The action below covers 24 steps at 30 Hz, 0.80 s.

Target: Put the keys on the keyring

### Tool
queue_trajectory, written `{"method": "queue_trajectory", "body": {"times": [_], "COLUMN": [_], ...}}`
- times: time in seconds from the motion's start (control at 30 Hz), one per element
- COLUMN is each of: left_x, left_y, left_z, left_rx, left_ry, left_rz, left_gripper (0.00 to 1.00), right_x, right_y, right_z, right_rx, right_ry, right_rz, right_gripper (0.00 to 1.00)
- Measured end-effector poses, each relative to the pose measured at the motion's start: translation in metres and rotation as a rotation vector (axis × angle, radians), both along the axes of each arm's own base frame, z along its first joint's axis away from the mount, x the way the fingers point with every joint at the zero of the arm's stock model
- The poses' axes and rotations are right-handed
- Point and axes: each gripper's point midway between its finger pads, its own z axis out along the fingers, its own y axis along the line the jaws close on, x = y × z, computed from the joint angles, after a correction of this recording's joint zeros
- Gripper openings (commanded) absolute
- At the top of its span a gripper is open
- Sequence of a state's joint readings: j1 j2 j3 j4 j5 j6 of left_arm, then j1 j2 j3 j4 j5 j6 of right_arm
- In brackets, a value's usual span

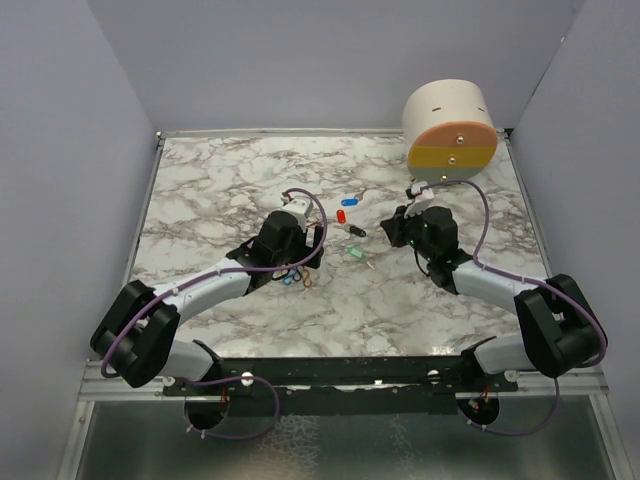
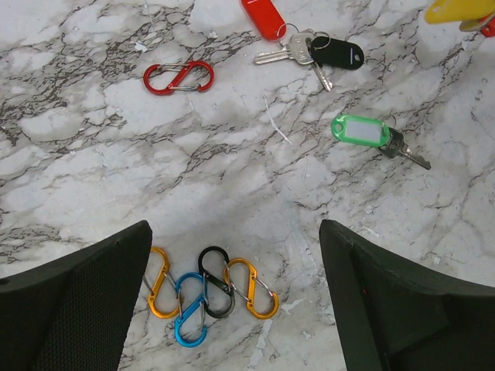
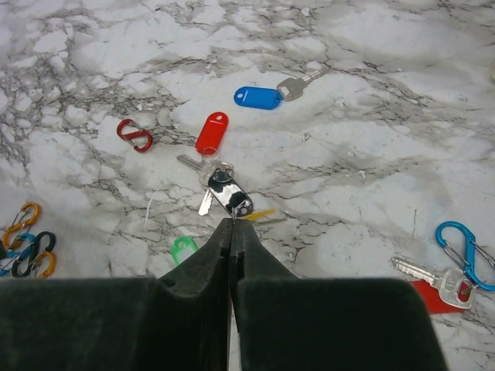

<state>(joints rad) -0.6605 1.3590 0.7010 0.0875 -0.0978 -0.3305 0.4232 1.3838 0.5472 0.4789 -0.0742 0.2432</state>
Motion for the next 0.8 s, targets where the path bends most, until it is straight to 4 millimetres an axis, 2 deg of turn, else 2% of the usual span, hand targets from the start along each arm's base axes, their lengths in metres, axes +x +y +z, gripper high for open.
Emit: {"method": "queue_trajectory", "body": {"times": [0.1,0.3,0.4,0.63,0.8], "left_x": [-0.001,-0.002,-0.006,-0.019,-0.02], "left_y": [0.001,0.001,0.003,0.023,0.041], "left_z": [-0.001,-0.005,-0.011,-0.034,-0.04], "left_rx": [0.004,-0.003,-0.005,0.029,0.063], "left_ry": [0.005,0.022,0.042,0.098,0.105], "left_rz": [0.001,0.011,0.023,0.105,0.195], "left_gripper": [0.86,0.67,0.61,0.63,0.67], "right_x": [-0.002,-0.014,-0.02,-0.028,-0.031], "right_y": [0.007,0.027,0.035,0.042,0.045], "right_z": [0.004,0.012,0.016,0.023,0.027], "right_rx": [0.011,0.053,0.07,0.089,0.095], "right_ry": [-0.014,-0.029,-0.032,-0.043,-0.05], "right_rz": [0.042,0.176,0.231,0.288,0.304], "right_gripper": [0.01,0.01,0.01,0.01,0.01]}}
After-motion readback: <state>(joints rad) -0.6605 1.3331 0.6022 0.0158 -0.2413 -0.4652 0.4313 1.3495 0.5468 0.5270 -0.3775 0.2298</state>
